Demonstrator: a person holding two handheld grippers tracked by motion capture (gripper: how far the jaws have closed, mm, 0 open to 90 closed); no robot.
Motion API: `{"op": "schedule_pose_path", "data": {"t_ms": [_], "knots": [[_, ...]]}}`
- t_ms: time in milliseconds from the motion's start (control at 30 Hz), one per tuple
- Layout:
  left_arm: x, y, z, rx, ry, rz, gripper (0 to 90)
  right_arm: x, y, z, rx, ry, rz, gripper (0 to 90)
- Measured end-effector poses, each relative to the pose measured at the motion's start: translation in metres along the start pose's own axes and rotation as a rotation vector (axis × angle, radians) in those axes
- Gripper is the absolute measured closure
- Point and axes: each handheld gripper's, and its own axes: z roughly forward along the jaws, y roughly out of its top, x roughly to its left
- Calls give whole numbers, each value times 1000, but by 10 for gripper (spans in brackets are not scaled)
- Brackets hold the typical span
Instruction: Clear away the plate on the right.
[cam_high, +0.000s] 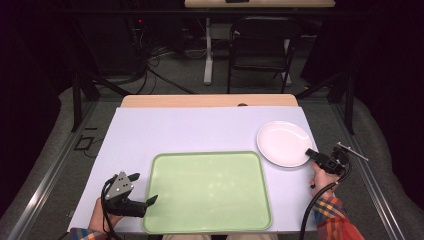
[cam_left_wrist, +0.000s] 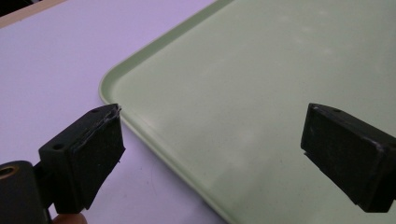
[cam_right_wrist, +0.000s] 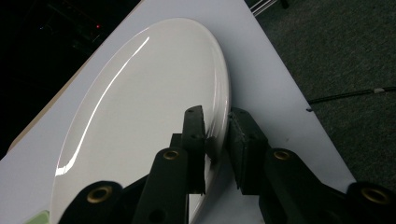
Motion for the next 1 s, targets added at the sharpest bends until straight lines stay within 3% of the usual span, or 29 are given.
{"op": "schedule_pose_path", "data": {"t_ms": [367, 467, 600, 733, 833, 867, 1000], "knots": [[0, 0, 0, 0, 1, 1, 59, -2, 1, 1, -9, 14, 48, 797], [0, 0, -1, 0, 2, -1, 59, -4, 1, 0, -24, 39, 95, 820], [0, 0, -1, 0, 3, 1, 60, -5, 1, -2, -21, 51, 114, 824], [0, -1, -1, -2, 3, 1, 61, -3, 1, -4, -29, 55, 105, 829], [0, -1, -1, 0, 3, 2, 62, 3, 4, -7, -42, 55, 76, 838], [0, -1, -2, -1, 4, 2, 62, 8, 7, -10, -55, 61, 42, 846], [0, -1, -2, -2, 6, 0, 63, 15, 10, -15, -65, 71, 13, 858]]}}
